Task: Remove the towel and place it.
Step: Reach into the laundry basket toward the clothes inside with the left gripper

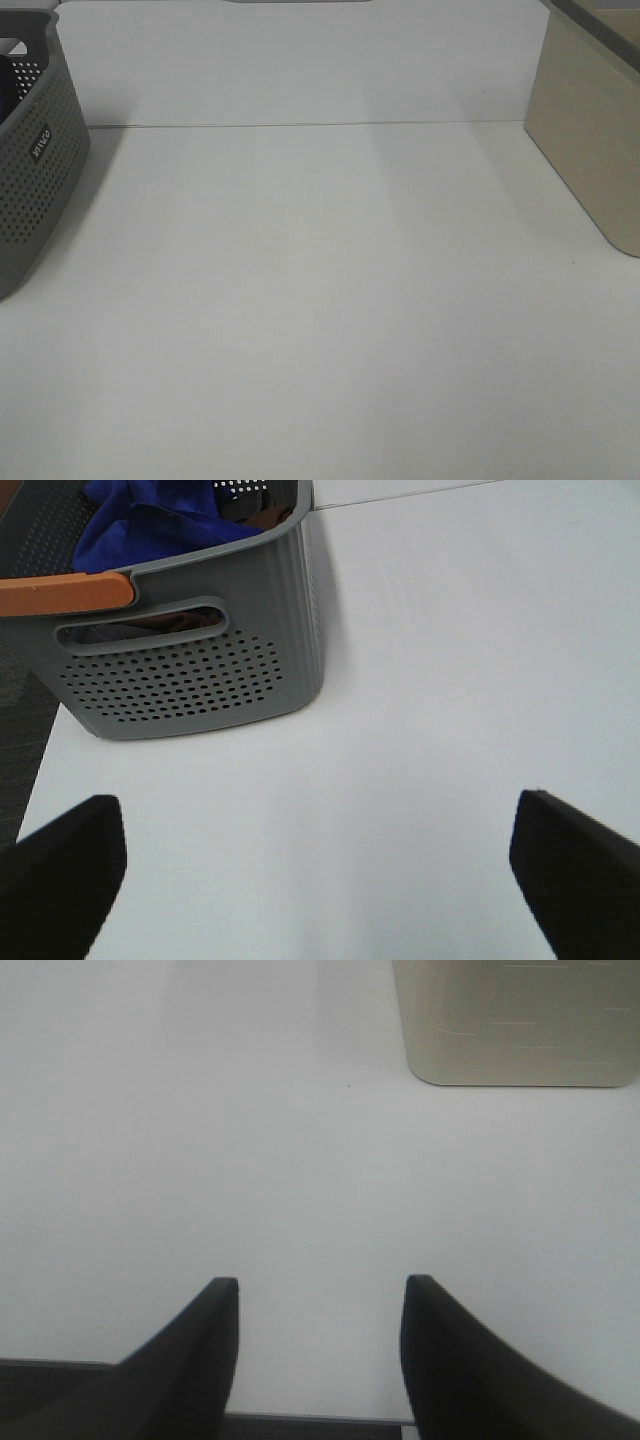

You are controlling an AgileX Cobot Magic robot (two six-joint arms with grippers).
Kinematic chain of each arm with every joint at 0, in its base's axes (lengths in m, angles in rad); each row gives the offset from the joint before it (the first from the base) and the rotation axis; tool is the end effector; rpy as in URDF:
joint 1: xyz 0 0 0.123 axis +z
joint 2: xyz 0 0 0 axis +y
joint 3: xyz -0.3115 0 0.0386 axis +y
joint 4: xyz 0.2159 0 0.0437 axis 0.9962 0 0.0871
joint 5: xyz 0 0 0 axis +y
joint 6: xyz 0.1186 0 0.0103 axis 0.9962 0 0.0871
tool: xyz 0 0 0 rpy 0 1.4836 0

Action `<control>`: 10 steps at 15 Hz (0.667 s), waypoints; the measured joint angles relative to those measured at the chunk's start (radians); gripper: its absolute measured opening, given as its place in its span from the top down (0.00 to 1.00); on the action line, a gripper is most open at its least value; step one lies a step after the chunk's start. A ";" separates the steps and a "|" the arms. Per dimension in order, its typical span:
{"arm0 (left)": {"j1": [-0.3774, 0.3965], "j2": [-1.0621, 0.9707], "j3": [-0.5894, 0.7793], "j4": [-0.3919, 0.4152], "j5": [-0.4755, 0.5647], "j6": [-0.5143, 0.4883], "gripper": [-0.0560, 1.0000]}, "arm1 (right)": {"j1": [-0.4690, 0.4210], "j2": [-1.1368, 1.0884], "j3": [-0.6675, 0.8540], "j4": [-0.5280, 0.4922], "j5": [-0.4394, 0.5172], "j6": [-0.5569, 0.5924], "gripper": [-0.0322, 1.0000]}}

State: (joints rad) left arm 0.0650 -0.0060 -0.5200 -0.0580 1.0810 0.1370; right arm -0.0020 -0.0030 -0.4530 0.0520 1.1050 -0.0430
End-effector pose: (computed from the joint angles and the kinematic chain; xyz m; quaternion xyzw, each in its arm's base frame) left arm -0.0403 -0.0087 0.2523 0.0324 0.8508 0.0240 0.5240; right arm -0.0364 0.0056 0.2316 -0.0189 0.8749 0.0151 0.4837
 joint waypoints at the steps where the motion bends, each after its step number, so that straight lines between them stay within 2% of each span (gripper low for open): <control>1: 0.000 0.000 0.000 0.000 0.000 0.000 0.01 | 0.000 0.000 0.000 0.000 0.000 0.000 0.48; 10: 0.000 0.000 0.000 0.000 0.000 0.000 0.01 | 0.000 0.000 0.000 0.000 0.000 0.000 0.48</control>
State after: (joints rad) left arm 0.0650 -0.0060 -0.5200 -0.0580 1.0810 0.1370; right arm -0.0020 -0.0030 -0.4530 0.0520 1.1050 -0.0430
